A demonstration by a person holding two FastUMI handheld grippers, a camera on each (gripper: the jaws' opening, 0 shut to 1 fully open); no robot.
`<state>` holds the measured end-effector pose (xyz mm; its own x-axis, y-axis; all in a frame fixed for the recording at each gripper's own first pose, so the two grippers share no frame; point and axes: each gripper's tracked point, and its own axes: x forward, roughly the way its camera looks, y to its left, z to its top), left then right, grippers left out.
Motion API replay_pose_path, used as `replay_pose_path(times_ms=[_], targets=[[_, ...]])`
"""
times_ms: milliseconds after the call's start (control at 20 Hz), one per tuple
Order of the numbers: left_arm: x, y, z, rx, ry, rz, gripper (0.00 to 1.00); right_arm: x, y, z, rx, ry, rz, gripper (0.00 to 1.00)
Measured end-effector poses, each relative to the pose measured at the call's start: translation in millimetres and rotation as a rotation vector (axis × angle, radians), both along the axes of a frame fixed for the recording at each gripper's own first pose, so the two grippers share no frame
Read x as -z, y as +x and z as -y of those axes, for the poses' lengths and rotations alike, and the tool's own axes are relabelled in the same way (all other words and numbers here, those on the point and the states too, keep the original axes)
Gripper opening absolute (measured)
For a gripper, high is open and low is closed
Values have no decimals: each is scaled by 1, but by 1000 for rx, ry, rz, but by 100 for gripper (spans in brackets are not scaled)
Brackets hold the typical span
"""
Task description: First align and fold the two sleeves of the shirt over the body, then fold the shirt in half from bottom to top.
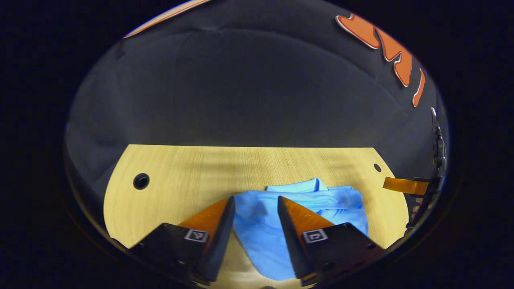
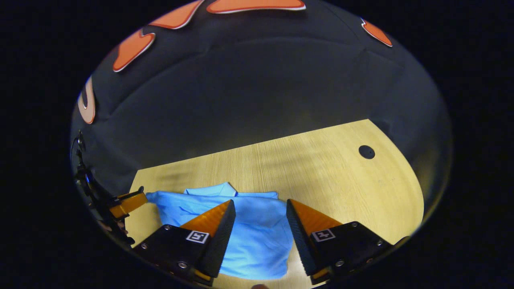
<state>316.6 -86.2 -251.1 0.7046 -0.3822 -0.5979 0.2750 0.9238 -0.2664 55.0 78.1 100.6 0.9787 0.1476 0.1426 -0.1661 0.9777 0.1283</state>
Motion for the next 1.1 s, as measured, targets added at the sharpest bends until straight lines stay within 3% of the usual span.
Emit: replay_pose_path(times_ms=[50, 150, 200, 250, 750, 1100], targets=[[-11, -9, -5, -10, 12, 22, 86, 1, -12, 1, -1, -8, 21, 81], [-32, -30, -15, -31, 36, 66, 97, 3, -36, 4, -5, -29, 64, 87], [-44, -43, -18, -41, 44, 90, 99, 5, -49, 5, -3, -42, 88, 82], [-54, -55, -21, -52, 48, 111, 99, 5, -63, 7, -2, -54, 113, 89], [-163, -187, -58, -171, -11, 334, 99, 27, -213, 37, 54, -191, 403, 89], [-225, -292, -51, -236, -54, 492, 98, 72, -304, 69, 56, -200, 550, 89]])
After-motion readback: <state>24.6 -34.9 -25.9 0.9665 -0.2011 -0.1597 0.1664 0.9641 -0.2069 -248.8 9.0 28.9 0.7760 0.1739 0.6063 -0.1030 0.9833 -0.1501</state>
